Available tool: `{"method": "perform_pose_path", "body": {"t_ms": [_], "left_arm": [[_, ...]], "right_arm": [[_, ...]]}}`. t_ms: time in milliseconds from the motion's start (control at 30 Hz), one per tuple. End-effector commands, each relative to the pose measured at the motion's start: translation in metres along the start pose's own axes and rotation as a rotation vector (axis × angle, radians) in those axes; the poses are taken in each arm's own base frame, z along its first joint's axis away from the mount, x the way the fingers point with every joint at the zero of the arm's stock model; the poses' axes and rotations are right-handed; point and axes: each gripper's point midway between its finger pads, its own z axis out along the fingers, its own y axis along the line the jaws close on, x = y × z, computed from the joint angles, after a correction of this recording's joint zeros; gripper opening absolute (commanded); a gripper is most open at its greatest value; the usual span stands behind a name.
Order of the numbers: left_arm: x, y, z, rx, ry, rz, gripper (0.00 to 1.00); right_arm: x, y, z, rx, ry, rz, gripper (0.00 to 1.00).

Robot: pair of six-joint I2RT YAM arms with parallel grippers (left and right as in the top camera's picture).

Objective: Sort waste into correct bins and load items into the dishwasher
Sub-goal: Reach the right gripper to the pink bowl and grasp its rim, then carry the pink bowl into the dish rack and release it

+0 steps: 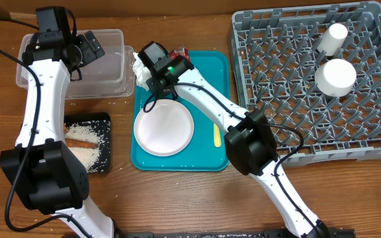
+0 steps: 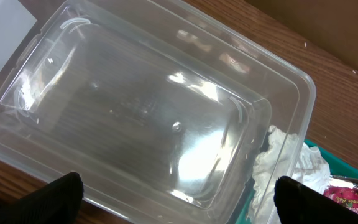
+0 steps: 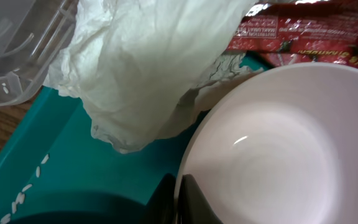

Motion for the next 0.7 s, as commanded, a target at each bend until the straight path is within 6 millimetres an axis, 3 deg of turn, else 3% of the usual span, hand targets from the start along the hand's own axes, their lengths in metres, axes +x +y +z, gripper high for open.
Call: {"method": "perform_pose_path", "body": {"t_ms": [0,100,167,233,300,333,433,500,533,567,633,667], "left_arm": [[-0.006,-0.002,-0.004,0.008,-0.018,-0.007,1.0],[-0.006,-0.002,-0.004,0.008,-0.018,-0.007,1.0],[-0.006,-0.002,-0.004,0.008,-0.018,-0.007,1.0],[-0.006,-0.002,-0.004,0.008,-0.018,-0.007,1.0],[-0.006,-0.002,-0.004,0.008,-0.018,-0.007,1.0],[-0.006,-0.002,-0.004,0.008,-0.018,-0.007,1.0],[-0.006,-0.002,-0.004,0.008,-0.018,-0.007,1.0],[-0.006,-0.002,-0.004,0.008,-0.018,-0.007,1.0],[-0.006,-0.002,-0.004,0.008,-0.018,-0.007,1.0],[-0.006,-0.002,-0.004,0.008,-0.018,-0.007,1.0],[-0.006,-0.002,-0.004,0.008,-0.018,-0.007,1.0],[-0.006,-0.002,-0.004,0.008,-0.018,-0.008,1.0]], "right_arm": [[-0.026,-0.003,-0.034,0.0,-0.08,0.016,0.04],[-0.046,-0.014,-0.08,0.026,-0.149,0.032,0.04],[-0.062,-0.035,-0.125,0.039,-0.216,0.093,0.04],[-0.071,-0.067,-0.164,0.069,-0.272,0.198,0.04],[-0.069,-0.128,-0.216,0.098,-0.322,0.389,0.04],[-0.066,-0.143,-0.227,0.102,-0.327,0.433,0.04],[-0.037,-0.217,-0.269,0.06,-0.312,0.595,0.04],[-0.014,-0.255,-0.279,0.02,-0.28,0.685,0.04],[0.01,-0.291,-0.284,-0.011,-0.247,0.789,0.04],[0.02,-0.304,-0.286,-0.019,-0.234,0.84,0.04],[0.066,-0.357,-0.297,-0.086,-0.201,1.039,0.04],[0.079,-0.369,-0.301,-0.125,-0.199,1.089,0.04]]}}
